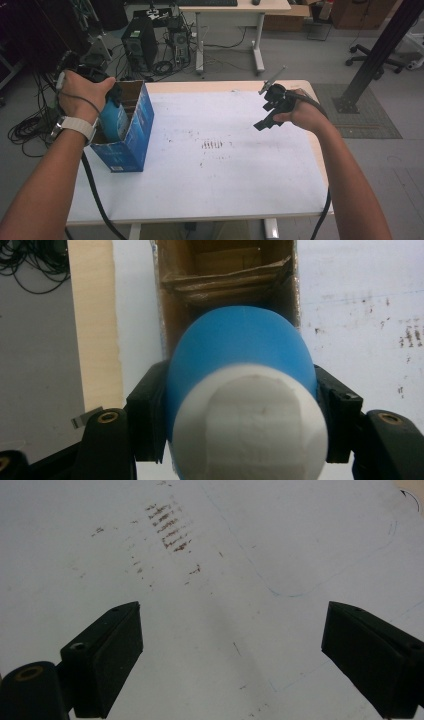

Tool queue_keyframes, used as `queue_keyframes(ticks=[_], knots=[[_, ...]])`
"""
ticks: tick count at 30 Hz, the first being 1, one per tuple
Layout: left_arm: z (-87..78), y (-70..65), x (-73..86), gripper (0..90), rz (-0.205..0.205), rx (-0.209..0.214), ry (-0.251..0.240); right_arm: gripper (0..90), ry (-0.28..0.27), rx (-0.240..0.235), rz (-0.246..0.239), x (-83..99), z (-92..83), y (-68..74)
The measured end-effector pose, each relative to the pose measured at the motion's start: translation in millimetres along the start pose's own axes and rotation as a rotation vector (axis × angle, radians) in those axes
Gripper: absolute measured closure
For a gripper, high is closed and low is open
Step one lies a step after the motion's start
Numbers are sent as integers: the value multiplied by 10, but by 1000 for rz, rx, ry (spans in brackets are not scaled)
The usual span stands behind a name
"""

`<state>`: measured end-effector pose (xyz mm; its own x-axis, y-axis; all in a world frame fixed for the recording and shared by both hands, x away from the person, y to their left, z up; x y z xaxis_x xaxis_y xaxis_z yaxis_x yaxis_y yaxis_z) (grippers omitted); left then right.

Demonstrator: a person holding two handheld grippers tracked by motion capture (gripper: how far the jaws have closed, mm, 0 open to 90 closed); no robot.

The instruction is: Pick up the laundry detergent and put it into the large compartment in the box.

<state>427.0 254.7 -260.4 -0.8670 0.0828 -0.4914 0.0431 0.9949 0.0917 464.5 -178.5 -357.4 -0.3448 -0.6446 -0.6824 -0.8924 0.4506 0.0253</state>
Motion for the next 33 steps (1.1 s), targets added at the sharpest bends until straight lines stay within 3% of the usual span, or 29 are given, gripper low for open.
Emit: queue_keyframes(ticks=[14,33], knots=[[184,-30,86,372,12,-17,3,95,4,0,2,5,17,8],[418,-77,202,372,32,-7,10,94,8,0,2,10,19,18]])
Point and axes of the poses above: each handheld gripper's, and its own axes: z roughly forward along the jaws, x roughly out of its underside, y roughly to its left, the point moved 7 cm from there along z, roughly forward along the jaws, and after that the axes turned 14 degrees about -y, right-handed, at the moved point
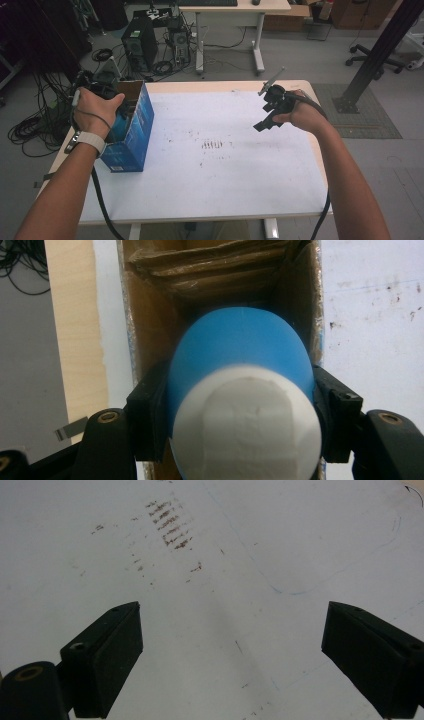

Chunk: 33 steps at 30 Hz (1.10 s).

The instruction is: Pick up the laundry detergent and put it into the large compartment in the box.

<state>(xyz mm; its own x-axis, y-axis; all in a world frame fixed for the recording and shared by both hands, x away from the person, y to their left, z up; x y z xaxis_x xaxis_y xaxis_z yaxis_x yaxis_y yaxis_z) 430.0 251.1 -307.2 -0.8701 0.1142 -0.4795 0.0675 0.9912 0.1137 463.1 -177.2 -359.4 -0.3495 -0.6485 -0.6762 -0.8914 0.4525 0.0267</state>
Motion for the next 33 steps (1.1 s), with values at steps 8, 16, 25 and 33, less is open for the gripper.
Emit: queue_keyframes(ticks=[8,16,25,33], knots=[[102,-3,51,372,5,0,8,93,3,0,1,6,-3,-1],[193,-4,97,373,8,5,19,93,8,4,4,18,-10,-7],[270,10,158,373,3,16,30,93,11,2,3,13,8,5],[294,6,169,373,11,12,30,93,13,0,2,8,21,13]])
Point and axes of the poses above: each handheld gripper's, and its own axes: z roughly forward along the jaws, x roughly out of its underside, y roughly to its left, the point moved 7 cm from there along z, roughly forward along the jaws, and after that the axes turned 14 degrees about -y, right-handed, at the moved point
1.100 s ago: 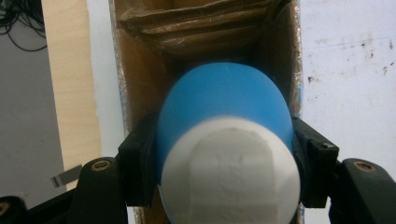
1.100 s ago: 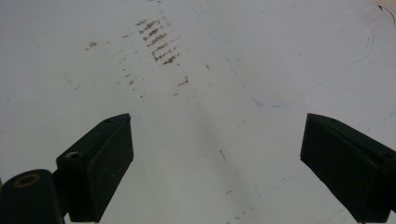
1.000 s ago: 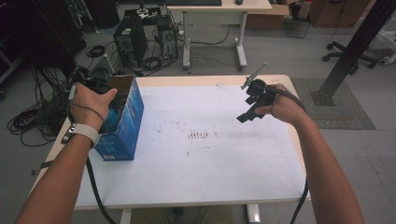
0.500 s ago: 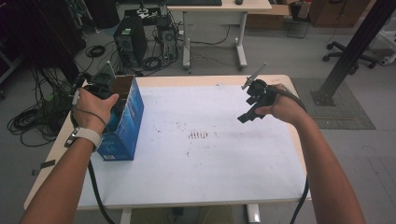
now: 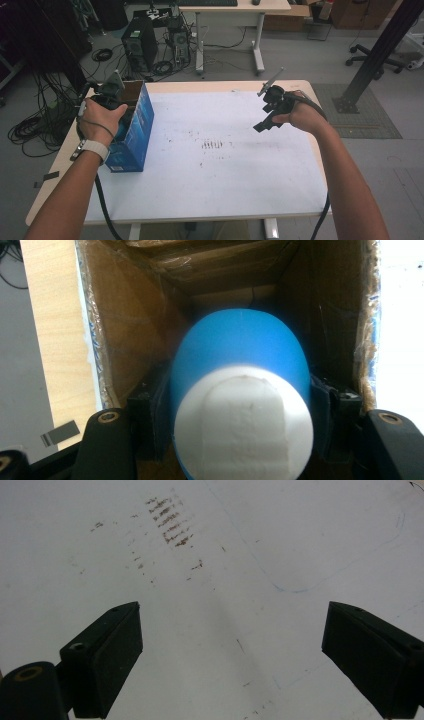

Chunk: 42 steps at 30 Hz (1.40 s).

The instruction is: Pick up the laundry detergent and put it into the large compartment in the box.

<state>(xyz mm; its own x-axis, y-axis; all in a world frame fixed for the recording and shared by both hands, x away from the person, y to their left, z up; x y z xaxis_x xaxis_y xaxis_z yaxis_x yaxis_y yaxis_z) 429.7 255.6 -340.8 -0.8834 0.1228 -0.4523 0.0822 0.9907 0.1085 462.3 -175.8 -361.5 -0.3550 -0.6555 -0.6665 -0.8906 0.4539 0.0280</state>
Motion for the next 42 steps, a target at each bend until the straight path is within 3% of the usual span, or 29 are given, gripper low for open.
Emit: queue_keyframes(ticks=[18,42], knots=[[13,22,-10,368,-9,11,-13,93,2,-2,-2,0,4,13],[30,45,18,275,-20,19,-26,93,4,0,-4,6,-14,32]])
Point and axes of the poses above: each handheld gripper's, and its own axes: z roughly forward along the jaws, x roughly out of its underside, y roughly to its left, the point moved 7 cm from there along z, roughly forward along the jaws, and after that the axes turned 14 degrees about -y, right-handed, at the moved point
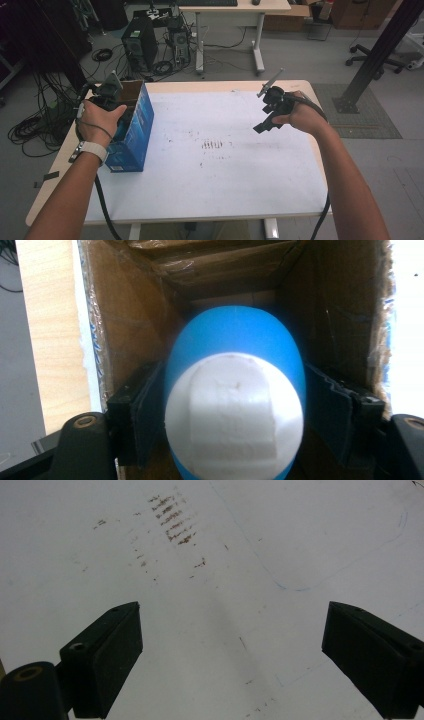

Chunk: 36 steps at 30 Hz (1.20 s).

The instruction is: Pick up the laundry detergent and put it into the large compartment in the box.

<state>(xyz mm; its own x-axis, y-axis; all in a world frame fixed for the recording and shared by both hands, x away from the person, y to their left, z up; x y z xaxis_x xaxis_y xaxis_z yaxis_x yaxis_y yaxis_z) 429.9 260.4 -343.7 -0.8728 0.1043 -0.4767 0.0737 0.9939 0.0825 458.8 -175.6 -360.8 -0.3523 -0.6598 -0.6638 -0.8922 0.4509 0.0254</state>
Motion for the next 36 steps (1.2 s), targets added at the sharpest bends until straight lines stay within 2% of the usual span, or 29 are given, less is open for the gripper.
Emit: queue_keyframes(ticks=[14,36], knots=[[-26,25,-3,221,-20,10,-15,93,-2,0,-1,-2,-8,11],[-141,13,-48,181,-4,39,-42,93,-6,4,-3,-3,-51,34]])
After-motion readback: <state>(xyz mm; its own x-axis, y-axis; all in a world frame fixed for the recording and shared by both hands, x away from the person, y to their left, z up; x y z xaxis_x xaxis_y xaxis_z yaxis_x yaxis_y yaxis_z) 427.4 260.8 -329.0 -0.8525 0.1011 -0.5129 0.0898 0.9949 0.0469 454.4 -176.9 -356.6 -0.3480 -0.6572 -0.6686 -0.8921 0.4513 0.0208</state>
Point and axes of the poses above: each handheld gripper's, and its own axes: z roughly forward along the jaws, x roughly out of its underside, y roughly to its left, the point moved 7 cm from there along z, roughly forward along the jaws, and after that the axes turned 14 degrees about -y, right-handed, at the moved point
